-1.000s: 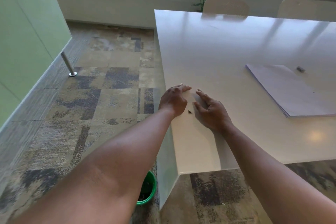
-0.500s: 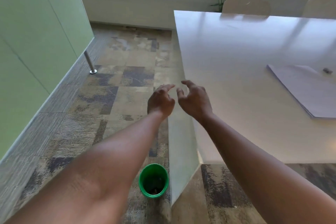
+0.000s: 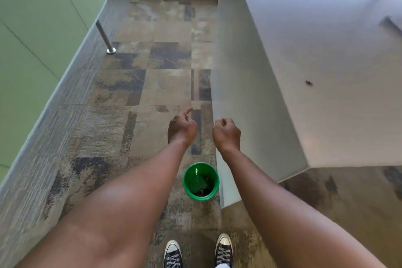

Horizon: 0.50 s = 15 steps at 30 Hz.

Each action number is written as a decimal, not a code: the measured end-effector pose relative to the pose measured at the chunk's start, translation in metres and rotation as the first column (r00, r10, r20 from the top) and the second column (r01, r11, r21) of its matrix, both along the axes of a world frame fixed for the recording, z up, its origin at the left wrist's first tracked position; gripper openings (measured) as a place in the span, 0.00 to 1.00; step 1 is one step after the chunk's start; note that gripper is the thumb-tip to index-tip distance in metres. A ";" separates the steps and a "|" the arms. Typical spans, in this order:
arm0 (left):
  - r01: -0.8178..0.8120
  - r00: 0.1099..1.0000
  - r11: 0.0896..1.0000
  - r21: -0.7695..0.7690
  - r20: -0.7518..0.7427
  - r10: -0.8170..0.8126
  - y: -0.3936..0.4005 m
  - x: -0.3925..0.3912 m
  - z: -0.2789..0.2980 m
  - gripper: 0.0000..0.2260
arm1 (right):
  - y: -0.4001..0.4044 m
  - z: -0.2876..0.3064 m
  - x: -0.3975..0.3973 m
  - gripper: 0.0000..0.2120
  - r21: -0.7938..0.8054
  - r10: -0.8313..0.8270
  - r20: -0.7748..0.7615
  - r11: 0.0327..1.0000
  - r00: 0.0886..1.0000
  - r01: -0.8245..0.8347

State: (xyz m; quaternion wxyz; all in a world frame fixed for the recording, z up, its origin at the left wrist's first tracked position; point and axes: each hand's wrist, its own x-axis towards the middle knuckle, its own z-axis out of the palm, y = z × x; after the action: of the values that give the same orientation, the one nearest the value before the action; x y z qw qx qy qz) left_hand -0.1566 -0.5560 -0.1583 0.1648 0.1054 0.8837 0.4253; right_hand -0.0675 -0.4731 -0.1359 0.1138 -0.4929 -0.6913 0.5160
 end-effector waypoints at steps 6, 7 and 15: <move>0.055 0.993 0.998 0.002 0.102 -0.055 -0.020 -0.006 -0.108 0.21 | -0.006 -0.117 -0.003 0.12 -0.063 -0.100 0.086 0.992 0.991 0.106; 0.063 0.992 0.998 0.005 0.113 -0.064 -0.024 -0.007 -0.132 0.22 | -0.006 -0.142 -0.004 0.12 -0.076 -0.112 0.103 0.990 0.988 0.120; 0.038 0.975 0.999 0.016 0.220 -0.041 -0.043 -0.015 -0.282 0.21 | -0.002 -0.306 0.003 0.15 -0.124 -0.119 0.245 0.980 0.962 0.153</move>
State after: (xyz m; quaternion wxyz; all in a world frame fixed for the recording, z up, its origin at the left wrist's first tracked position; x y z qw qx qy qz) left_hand -0.1711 -0.5988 -0.4407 0.2695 0.0763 0.8552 0.4361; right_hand -0.0642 -0.4752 -0.4414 0.0304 -0.6040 -0.6259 0.4925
